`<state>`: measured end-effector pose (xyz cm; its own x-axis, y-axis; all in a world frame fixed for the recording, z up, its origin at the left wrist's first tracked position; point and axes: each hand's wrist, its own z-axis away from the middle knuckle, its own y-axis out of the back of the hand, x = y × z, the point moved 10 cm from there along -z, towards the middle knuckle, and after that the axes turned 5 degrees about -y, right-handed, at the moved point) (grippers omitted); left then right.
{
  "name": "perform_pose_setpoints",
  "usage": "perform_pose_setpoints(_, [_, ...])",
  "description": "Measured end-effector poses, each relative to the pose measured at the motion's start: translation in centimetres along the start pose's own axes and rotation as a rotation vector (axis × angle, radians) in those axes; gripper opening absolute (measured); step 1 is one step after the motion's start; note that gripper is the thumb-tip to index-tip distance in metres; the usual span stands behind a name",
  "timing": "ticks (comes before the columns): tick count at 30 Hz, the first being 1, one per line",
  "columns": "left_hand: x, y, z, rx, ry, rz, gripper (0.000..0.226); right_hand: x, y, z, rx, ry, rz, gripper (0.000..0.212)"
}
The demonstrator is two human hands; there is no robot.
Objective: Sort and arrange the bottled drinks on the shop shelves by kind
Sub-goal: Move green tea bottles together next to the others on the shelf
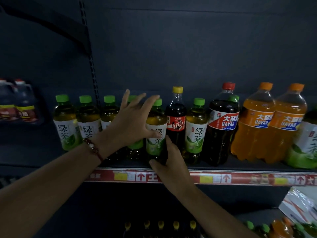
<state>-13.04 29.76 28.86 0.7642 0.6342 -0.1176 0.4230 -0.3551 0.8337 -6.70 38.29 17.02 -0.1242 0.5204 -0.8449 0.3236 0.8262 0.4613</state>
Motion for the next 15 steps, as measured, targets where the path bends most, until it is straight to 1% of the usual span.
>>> perform_pose_setpoints(2, [-0.3,-0.5,-0.3,-0.001,0.006,-0.03,0.117,0.0,-0.3,-0.3,-0.014,-0.013,0.01,0.073])
perform_pose_setpoints(5, [-0.9,-1.2,-0.5,0.016,0.013,-0.071,0.118,-0.1,-0.6,-0.6,-0.032,-0.013,0.035,0.076])
perform_pose_setpoints(8, [-0.9,-1.9,-0.5,0.039,-0.01,-0.116,0.111,-0.4,-0.2,-0.5,-0.066,0.006,0.115,0.075])
perform_pose_setpoints(12, [-0.3,-2.5,-0.1,0.097,-0.067,-0.217,0.086,-2.9,1.5,-0.5,-0.094,0.096,0.329,0.068])
perform_pose_setpoints(15, [-0.5,-2.5,0.4,0.147,-0.026,-0.238,0.077,-7.2,3.8,-0.6,-0.036,0.251,0.59,0.054])
